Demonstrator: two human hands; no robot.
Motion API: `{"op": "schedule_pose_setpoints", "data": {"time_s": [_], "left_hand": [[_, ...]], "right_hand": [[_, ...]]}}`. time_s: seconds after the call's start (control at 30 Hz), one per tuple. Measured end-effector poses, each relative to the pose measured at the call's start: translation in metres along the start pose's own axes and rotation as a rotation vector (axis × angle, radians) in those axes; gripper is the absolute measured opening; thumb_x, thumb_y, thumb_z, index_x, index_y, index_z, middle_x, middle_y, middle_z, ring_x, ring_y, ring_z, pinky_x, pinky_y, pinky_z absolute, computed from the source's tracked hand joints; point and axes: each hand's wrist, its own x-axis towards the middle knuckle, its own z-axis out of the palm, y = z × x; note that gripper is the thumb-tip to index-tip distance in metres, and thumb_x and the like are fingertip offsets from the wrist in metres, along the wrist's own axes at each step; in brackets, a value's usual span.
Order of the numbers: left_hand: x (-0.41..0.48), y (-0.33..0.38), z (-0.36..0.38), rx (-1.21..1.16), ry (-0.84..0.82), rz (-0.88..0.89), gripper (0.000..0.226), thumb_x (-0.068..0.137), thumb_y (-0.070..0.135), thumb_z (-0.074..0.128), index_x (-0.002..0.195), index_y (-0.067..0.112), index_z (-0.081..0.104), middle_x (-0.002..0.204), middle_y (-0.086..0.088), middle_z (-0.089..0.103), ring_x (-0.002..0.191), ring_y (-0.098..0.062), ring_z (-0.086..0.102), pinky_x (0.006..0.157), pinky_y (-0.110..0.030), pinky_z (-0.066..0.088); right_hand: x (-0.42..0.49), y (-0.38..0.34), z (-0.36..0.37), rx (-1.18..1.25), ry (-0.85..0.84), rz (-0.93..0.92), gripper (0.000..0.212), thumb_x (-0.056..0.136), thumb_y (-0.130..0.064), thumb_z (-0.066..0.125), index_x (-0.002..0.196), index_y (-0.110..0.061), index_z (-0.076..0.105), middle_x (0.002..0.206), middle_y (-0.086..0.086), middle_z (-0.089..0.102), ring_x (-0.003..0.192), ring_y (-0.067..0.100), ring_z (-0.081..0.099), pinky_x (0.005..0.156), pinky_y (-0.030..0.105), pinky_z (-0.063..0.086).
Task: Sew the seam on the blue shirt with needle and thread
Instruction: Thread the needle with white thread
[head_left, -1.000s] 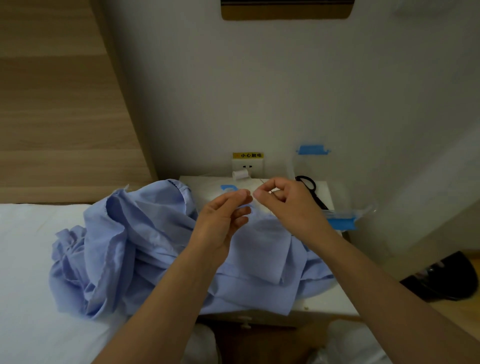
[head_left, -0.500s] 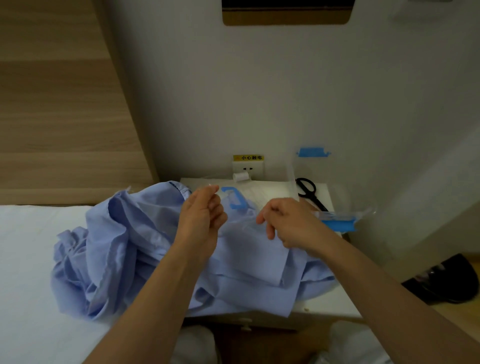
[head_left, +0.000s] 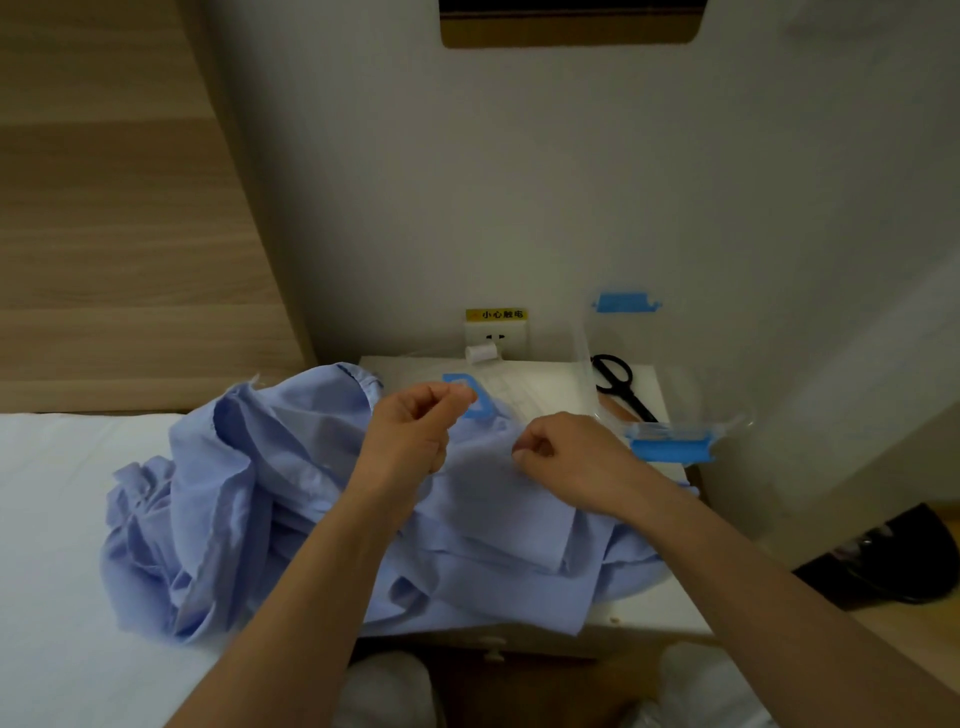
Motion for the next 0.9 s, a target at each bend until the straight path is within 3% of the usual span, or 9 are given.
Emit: {"op": "schedule_pose_setpoints", "data": {"time_s": [0.07,0.13,0.23,0.33,0.4,0.5,0.6,0.8,0.9], "left_hand": [[-0.002,0.001,0.0,0.089,-0.014,0.036,0.023,0.092,0.022,0.061,0.085,0.001,0.066,0.044,0.005,0.033,0.039,-0.007,0.025,0.039,-0.018,0.025],[-0.004,0.002,0.0,0.142,-0.024,0.062,0.02,0.092,0.022,0.061,0.085,0.005,0.07,0.042,0.006,0.036,0.037,-0.005,0.027,0.038,-0.016,0.027],[-0.006,0.005,0.0,0.195,-0.056,0.091,0.017,0.092,0.02,0.061,0.084,0.01,0.073,0.044,0.005,0.043,0.038,-0.003,0.031,0.04,-0.014,0.029],[-0.007,0.005,0.001,0.243,-0.091,0.114,0.017,0.092,0.018,0.062,0.085,0.009,0.073,0.054,-0.003,0.052,0.04,-0.002,0.035,0.043,-0.013,0.031],[-0.006,0.005,0.0,0.264,-0.117,0.132,0.017,0.092,0.019,0.062,0.086,0.008,0.073,0.057,-0.012,0.051,0.041,-0.003,0.035,0.044,-0.013,0.032],[-0.005,0.004,0.0,0.298,-0.135,0.153,0.017,0.091,0.022,0.062,0.082,0.014,0.073,0.057,-0.017,0.053,0.04,-0.004,0.036,0.043,-0.014,0.031],[-0.005,0.005,-0.001,0.304,-0.103,0.148,0.015,0.091,0.017,0.063,0.081,0.01,0.073,0.054,-0.01,0.052,0.037,-0.004,0.035,0.041,-0.012,0.029],[-0.006,0.007,-0.001,0.31,-0.083,0.157,0.014,0.089,0.018,0.065,0.079,0.015,0.074,0.056,-0.01,0.057,0.039,-0.004,0.038,0.043,-0.011,0.032],[-0.007,0.008,0.0,0.315,-0.073,0.156,0.014,0.089,0.017,0.065,0.078,0.016,0.074,0.057,-0.016,0.057,0.038,-0.004,0.038,0.042,-0.011,0.031]], "right_hand": [[0.002,0.001,0.001,-0.019,0.043,-0.053,0.026,0.094,-0.021,0.05,0.106,-0.007,0.069,0.106,0.012,0.07,0.096,0.026,0.063,0.085,0.039,0.051],[0.004,-0.002,0.001,0.081,0.158,-0.155,0.026,0.095,-0.014,0.049,0.115,-0.014,0.066,0.116,0.005,0.066,0.103,0.018,0.061,0.09,0.031,0.048],[0.002,-0.012,-0.003,0.339,0.348,-0.29,0.035,0.093,0.001,0.044,0.118,-0.017,0.061,0.112,-0.006,0.06,0.085,0.001,0.056,0.077,0.01,0.045],[0.003,-0.017,-0.006,0.621,0.261,-0.287,0.047,0.094,0.005,0.035,0.131,-0.02,0.05,0.105,-0.014,0.057,0.064,0.006,0.055,0.061,0.018,0.05],[0.005,-0.018,-0.004,0.74,0.132,-0.259,0.046,0.097,0.004,0.032,0.131,-0.021,0.048,0.11,-0.007,0.061,0.058,0.011,0.056,0.054,0.024,0.052],[0.009,-0.016,-0.002,0.696,0.091,-0.209,0.03,0.099,-0.003,0.038,0.117,-0.02,0.056,0.083,0.003,0.066,0.056,0.011,0.055,0.054,0.025,0.051],[0.012,-0.011,-0.002,0.602,0.14,-0.163,0.026,0.097,-0.006,0.04,0.105,-0.017,0.063,0.064,-0.004,0.06,0.053,0.002,0.049,0.055,0.019,0.043],[0.012,-0.009,-0.005,0.585,0.163,-0.152,0.03,0.095,-0.004,0.042,0.095,-0.02,0.068,0.047,-0.019,0.05,0.049,0.0,0.043,0.051,0.012,0.037],[0.01,-0.01,-0.005,0.589,0.169,-0.157,0.03,0.095,-0.005,0.043,0.097,-0.021,0.068,0.049,-0.015,0.049,0.05,0.006,0.041,0.05,0.013,0.035]]}}
